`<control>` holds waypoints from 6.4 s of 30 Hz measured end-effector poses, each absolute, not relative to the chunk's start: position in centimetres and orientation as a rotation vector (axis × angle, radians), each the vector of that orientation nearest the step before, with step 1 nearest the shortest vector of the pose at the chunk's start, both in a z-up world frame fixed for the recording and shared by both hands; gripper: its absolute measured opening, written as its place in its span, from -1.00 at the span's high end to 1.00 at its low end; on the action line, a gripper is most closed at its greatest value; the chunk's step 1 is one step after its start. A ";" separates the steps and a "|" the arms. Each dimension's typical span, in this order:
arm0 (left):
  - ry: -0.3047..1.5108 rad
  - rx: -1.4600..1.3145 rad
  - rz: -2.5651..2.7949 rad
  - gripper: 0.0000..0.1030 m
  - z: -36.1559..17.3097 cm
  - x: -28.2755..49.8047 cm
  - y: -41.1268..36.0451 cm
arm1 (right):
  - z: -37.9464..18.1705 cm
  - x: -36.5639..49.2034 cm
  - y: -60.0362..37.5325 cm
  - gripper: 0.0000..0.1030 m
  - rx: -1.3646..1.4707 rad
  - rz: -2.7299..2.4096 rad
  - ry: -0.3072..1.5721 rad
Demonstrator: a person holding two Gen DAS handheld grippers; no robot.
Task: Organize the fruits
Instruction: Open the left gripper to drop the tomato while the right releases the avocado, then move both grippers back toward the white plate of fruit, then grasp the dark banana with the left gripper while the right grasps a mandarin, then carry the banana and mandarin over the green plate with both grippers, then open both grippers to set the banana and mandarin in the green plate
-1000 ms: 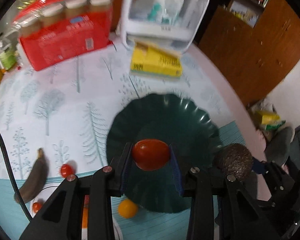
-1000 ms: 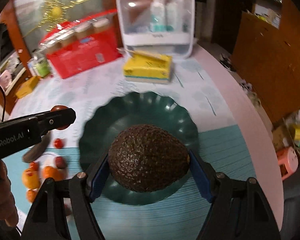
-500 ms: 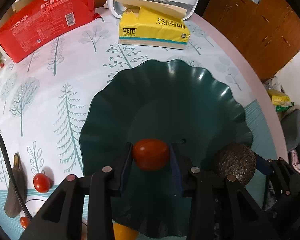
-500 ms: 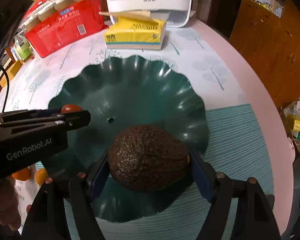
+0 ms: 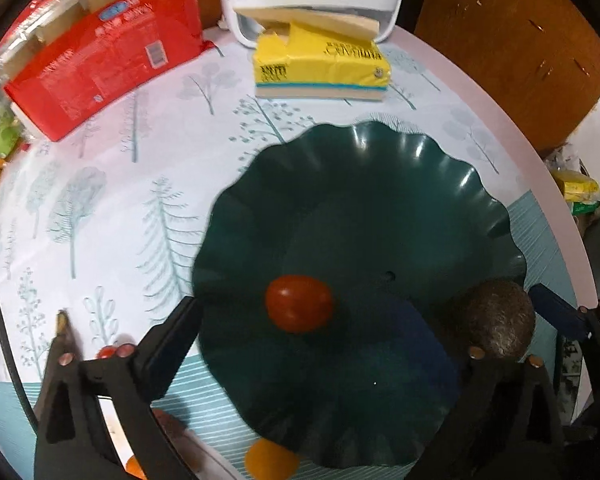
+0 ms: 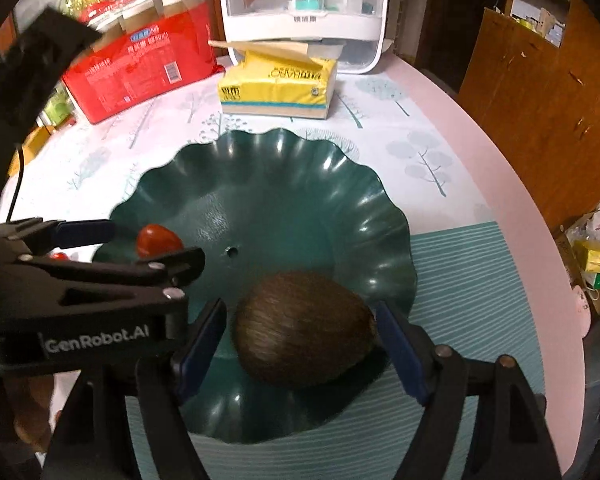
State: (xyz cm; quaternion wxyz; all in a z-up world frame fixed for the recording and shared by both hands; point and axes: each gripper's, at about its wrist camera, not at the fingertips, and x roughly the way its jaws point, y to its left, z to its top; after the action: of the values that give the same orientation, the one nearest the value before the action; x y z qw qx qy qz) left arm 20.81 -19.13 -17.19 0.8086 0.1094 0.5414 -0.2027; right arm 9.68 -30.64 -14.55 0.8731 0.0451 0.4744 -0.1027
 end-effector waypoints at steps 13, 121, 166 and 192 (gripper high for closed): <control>1.119 0.167 -0.414 -0.99 -13.3 17.8 -15.9 | -11.7 6.1 -28.9 -0.52 0.098 -0.165 0.941; 1.226 0.319 -0.424 0.42 -10.5 19.3 5.8 | -13.8 7.7 -10.4 0.15 0.324 0.029 1.076; 1.187 0.229 -0.509 0.39 -17.7 19.6 -24.0 | -15.8 15.8 -36.5 0.11 0.300 -0.041 1.111; 1.094 0.224 -0.442 -0.50 -11.1 14.6 -17.7 | -10.2 10.9 -34.1 -0.09 0.254 -0.028 0.998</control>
State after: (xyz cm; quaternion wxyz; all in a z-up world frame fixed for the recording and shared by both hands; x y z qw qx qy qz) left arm 14.63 -17.73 -11.06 0.8251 0.1053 0.5147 -0.2078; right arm 10.85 -34.06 -10.16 0.8703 0.1213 0.4771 -0.0134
